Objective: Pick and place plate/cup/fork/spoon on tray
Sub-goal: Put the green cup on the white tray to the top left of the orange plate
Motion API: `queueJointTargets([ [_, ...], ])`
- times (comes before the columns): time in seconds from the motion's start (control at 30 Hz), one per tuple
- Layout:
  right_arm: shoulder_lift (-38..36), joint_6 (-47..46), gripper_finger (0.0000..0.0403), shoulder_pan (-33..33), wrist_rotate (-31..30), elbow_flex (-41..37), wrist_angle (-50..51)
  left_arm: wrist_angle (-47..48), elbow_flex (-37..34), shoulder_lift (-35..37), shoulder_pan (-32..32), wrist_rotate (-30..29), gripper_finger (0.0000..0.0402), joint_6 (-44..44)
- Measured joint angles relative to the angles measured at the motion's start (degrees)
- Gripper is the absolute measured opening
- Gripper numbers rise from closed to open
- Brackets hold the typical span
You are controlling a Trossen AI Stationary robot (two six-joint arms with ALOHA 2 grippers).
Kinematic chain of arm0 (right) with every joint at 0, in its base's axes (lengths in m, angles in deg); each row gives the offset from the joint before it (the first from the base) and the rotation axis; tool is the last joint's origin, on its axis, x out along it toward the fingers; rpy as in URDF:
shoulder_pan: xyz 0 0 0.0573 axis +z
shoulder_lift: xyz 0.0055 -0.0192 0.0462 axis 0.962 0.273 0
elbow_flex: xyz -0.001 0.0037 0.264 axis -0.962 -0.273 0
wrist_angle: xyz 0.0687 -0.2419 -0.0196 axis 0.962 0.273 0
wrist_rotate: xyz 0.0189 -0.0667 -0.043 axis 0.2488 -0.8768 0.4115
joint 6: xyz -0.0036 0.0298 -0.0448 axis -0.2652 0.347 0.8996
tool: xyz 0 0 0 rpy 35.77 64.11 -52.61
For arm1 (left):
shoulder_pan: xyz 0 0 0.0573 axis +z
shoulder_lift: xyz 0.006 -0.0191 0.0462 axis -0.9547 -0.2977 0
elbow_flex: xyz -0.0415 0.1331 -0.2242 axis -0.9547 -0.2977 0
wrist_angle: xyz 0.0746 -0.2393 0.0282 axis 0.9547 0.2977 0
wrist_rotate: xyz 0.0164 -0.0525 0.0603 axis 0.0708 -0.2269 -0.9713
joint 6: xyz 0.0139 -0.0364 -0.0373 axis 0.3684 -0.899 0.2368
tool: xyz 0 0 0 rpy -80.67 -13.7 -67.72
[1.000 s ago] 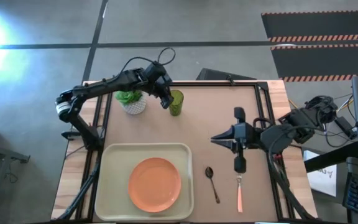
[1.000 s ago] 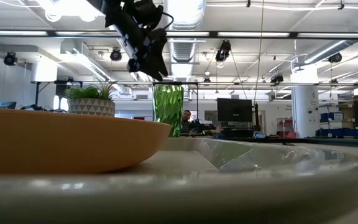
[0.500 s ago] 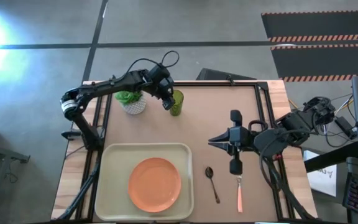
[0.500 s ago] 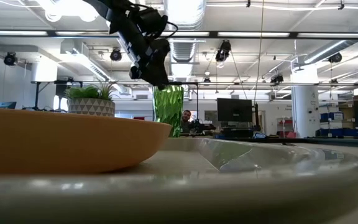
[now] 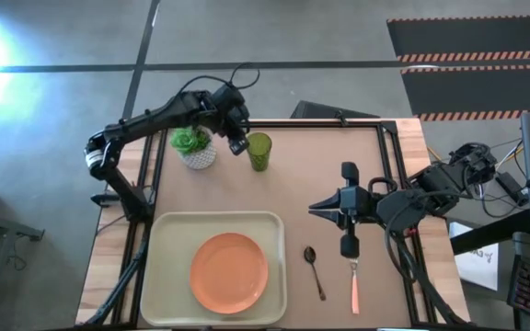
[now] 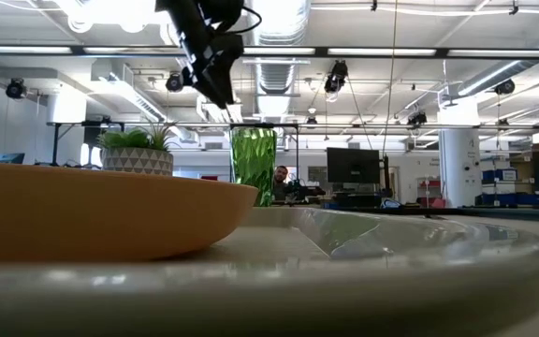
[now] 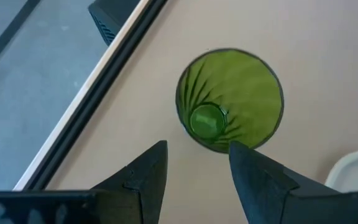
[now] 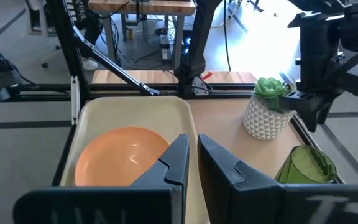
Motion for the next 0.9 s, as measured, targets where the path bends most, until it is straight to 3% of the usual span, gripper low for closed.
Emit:
queueJointTargets([
  [0.37,0.0,0.0,0.0024,0.0,0.0,0.0,0.0,-1.7,0.3,-3.7,0.3,2.9,0.0155,-1.3],
  [0.9,0.0,-0.5,0.0024,0.0,0.1,0.0,0.1,-3.9,1.6,-10.3,0.6,2.5,0.0155,1.4],
])
